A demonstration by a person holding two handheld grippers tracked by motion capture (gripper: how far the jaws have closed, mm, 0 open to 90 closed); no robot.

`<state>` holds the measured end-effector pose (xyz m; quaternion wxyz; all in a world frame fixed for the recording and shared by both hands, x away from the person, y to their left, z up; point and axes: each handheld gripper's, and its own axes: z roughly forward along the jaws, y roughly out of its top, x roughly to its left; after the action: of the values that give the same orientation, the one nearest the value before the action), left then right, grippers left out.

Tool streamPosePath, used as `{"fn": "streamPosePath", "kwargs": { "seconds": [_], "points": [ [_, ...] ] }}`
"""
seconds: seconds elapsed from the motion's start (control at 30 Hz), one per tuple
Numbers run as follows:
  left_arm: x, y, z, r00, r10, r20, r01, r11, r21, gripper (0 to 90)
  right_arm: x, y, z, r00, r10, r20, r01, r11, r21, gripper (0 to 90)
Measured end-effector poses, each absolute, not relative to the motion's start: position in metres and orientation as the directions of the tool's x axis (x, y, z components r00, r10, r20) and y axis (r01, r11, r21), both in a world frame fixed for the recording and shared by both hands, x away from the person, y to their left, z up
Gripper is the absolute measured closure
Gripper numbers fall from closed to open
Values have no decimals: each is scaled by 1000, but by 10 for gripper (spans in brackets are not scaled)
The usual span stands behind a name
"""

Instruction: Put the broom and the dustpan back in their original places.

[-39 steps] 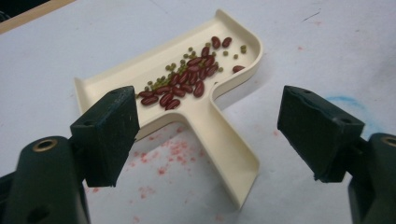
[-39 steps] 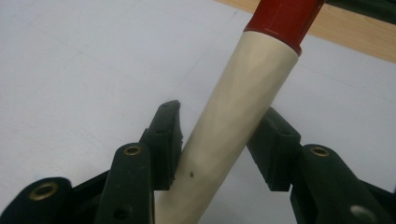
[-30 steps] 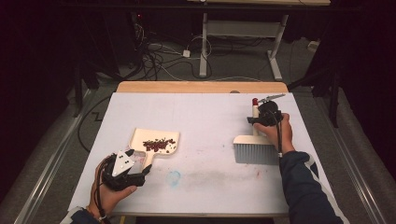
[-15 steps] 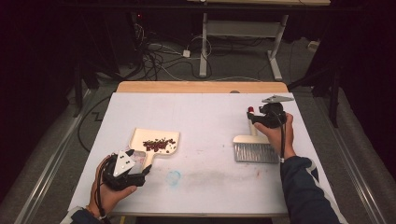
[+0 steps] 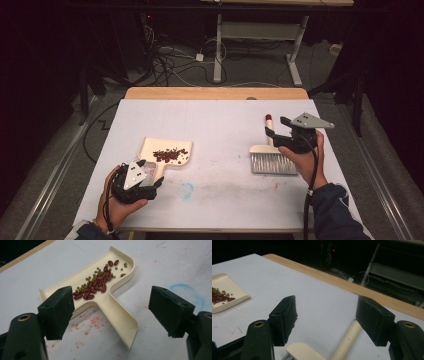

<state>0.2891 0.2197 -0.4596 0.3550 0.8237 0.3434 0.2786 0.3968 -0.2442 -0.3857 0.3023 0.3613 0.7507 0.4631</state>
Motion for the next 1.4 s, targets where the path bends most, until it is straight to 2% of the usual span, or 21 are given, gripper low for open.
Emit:
{"fn": "streamPosePath", "kwargs": {
  "seconds": [0.27, 0.43, 0.63, 1.4],
  "points": [
    [288, 216, -460, 628, 740, 240, 345, -541, 767, 200, 352, -254, -392, -548, 811, -206, 162, 344, 925, 275],
    [288, 216, -460, 618, 750, 237, 345, -529, 776, 200, 324, -262, -409, -539, 802, -256, 115, 371, 922, 241],
    [286, 214, -461, 624, 741, 247, 337, -541, 771, 173, 302, -266, -434, -571, 787, -233, 157, 384, 910, 234],
    [286, 213, -462, 628, 733, 262, 337, -559, 758, 172, 293, -262, -434, -567, 782, -258, 134, 397, 908, 244]
  ]
}}
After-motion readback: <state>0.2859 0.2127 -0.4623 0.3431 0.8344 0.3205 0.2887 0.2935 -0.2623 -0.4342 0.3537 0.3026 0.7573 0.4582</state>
